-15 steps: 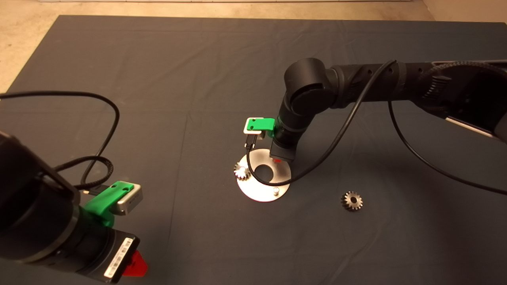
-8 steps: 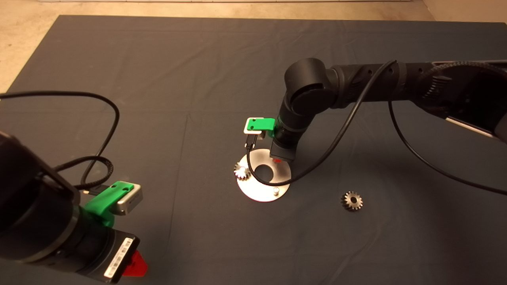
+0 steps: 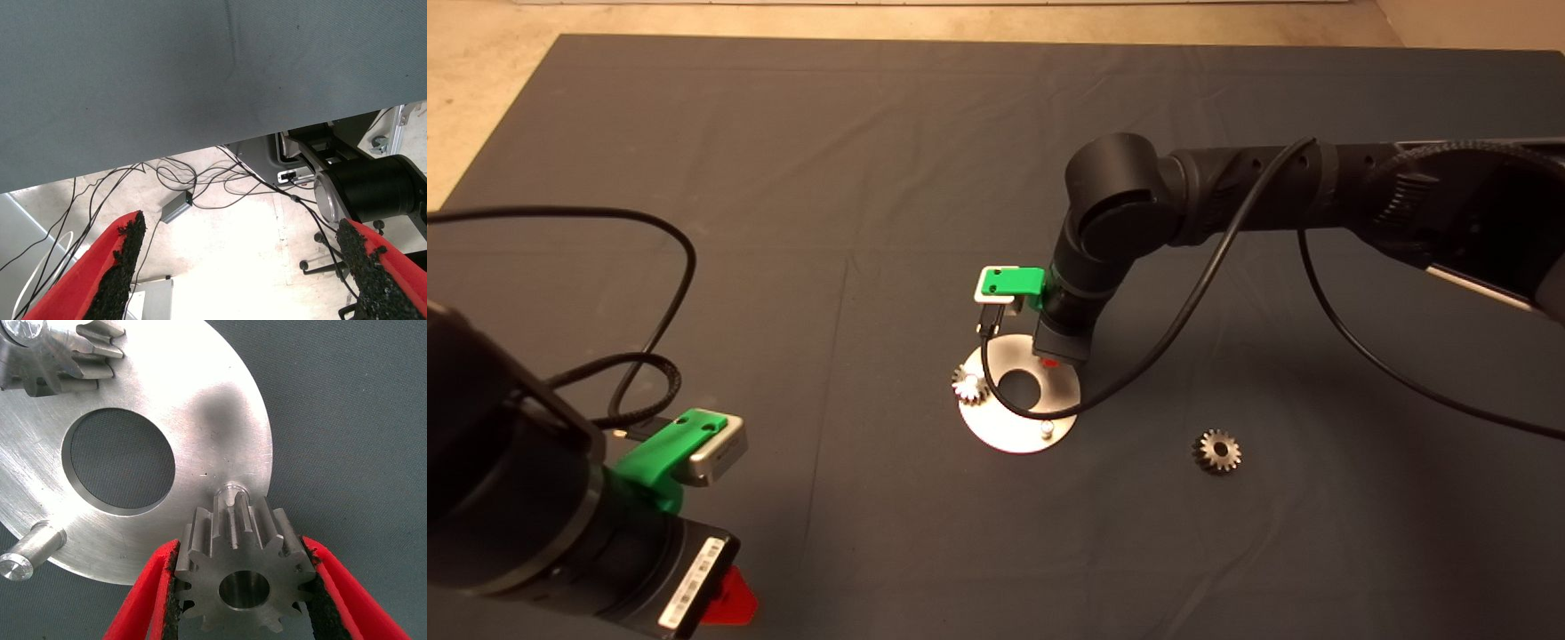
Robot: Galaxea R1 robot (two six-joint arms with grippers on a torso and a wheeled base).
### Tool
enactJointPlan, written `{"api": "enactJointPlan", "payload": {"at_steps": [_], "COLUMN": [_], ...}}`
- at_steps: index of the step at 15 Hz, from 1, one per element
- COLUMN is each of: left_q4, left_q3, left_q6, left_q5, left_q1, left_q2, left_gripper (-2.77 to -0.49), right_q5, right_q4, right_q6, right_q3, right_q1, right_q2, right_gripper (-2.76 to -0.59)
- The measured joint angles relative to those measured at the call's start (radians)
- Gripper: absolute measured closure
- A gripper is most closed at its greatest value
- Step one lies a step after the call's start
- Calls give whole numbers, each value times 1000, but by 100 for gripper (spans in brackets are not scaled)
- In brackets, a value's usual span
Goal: Install three planetary gears onto the carrier pins
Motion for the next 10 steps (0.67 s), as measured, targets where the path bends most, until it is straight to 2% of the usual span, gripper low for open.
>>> {"api": "enactJointPlan", "payload": {"at_steps": [10], "left_q4": [0], "left_q3": [0], "left_q6": [0], "left_q5": [0], "left_q1": [0], "left_q2": [0], "left_gripper": [-204], "right_q5": [-1], "right_q4": [0], "right_q6": [0], "right_q3": [2], "right_q1": [-3], "right_q2": [1], "right_gripper": [-108]}}
